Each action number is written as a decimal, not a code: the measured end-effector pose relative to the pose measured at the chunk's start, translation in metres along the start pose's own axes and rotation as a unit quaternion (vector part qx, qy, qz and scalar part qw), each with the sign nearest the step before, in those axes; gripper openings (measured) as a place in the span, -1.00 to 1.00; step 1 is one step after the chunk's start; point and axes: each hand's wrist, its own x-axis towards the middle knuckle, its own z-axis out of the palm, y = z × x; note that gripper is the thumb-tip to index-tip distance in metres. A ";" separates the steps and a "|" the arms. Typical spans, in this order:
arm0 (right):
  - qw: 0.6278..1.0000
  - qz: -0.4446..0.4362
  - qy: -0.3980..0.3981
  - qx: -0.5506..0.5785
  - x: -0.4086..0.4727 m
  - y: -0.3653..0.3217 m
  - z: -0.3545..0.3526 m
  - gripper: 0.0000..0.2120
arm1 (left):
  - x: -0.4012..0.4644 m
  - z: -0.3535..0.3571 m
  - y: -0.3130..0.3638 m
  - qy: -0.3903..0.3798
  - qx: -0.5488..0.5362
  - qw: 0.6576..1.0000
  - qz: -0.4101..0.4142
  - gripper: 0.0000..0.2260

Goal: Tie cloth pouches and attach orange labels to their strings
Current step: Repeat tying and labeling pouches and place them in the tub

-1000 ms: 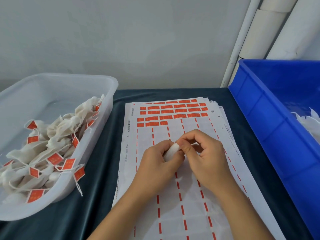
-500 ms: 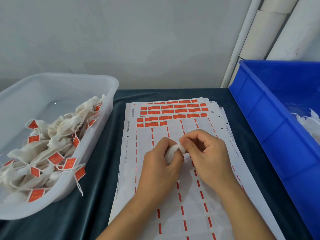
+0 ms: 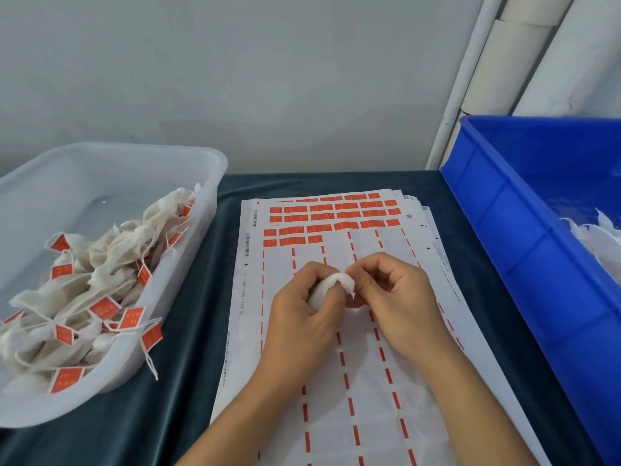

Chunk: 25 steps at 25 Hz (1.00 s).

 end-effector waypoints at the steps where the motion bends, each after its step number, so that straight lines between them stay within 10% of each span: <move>1: 1.000 -0.004 -0.004 -0.020 0.000 0.001 0.001 -0.89 | 0.001 0.000 0.000 0.009 -0.007 1.000 -0.011 -0.87; 15: 0.975 -0.105 -0.001 -0.195 -0.001 0.006 0.003 -0.93 | 0.007 -0.004 -0.003 0.042 -0.041 0.996 -0.065 -0.91; 25: 0.986 -0.113 0.008 -0.121 -0.004 -0.001 0.002 -0.83 | 0.006 -0.003 -0.005 0.012 -0.001 0.996 -0.087 -0.88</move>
